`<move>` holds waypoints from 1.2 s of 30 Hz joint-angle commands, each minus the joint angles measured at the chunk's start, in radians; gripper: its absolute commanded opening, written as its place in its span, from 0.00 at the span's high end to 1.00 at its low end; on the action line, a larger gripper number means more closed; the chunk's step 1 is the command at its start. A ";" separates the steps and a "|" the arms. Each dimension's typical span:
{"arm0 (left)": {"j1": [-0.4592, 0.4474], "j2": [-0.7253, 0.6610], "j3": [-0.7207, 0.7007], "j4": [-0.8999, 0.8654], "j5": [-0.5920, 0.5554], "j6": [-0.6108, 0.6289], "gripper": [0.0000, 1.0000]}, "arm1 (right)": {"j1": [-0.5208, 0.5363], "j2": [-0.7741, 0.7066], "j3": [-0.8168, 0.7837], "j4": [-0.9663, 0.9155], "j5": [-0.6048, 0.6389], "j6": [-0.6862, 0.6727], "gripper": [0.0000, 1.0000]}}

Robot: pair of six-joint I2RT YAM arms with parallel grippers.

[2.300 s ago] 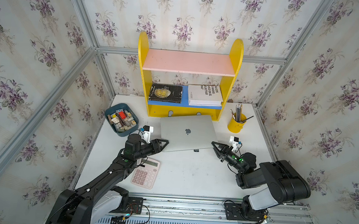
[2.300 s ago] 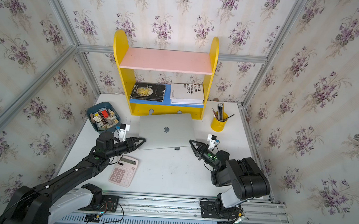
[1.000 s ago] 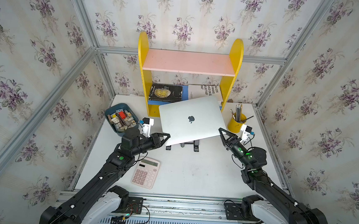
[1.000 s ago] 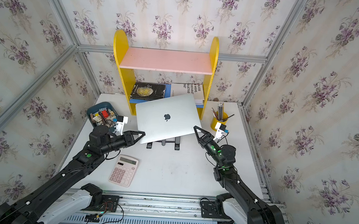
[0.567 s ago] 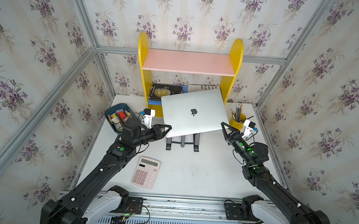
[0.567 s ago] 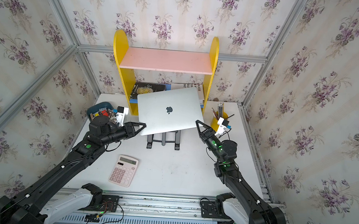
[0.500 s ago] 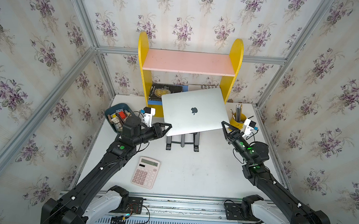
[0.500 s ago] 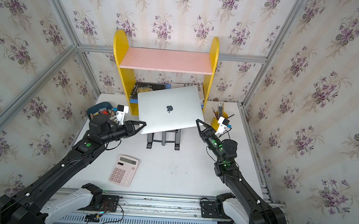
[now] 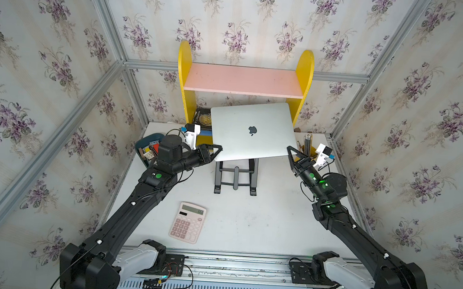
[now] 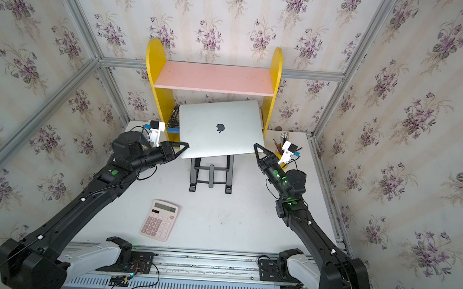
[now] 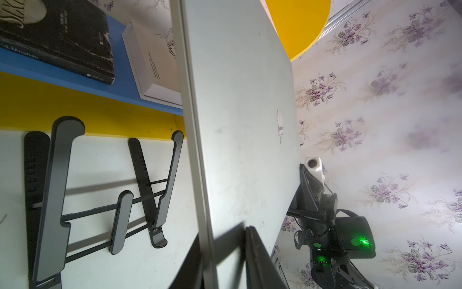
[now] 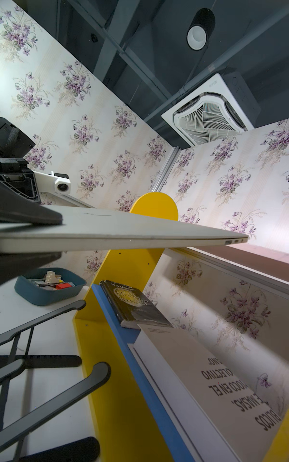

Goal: Close the laptop lid and set it aside
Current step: Pick up the laptop from the computer stand, then place the laptop on the shelf.

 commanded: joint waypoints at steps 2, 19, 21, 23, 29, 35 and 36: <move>0.001 0.030 0.058 0.074 0.143 0.083 0.79 | 0.012 0.019 0.028 0.012 -0.201 -0.107 1.00; 0.042 0.156 0.246 0.019 0.209 0.094 0.79 | 0.012 0.089 0.148 -0.050 -0.212 -0.145 1.00; 0.047 0.171 0.263 0.015 0.213 0.094 0.79 | 0.012 0.102 0.165 -0.053 -0.212 -0.147 1.00; 0.052 0.183 0.281 0.009 0.218 0.094 0.79 | 0.012 0.118 0.180 -0.054 -0.212 -0.147 1.00; 0.074 0.228 0.339 -0.007 0.235 0.094 0.79 | 0.012 0.166 0.233 -0.064 -0.211 -0.152 1.00; 0.094 0.295 0.432 -0.049 0.252 0.106 0.79 | 0.012 0.213 0.311 -0.106 -0.212 -0.172 1.00; 0.099 0.313 0.450 -0.053 0.256 0.106 0.79 | 0.012 0.218 0.325 -0.113 -0.210 -0.175 1.00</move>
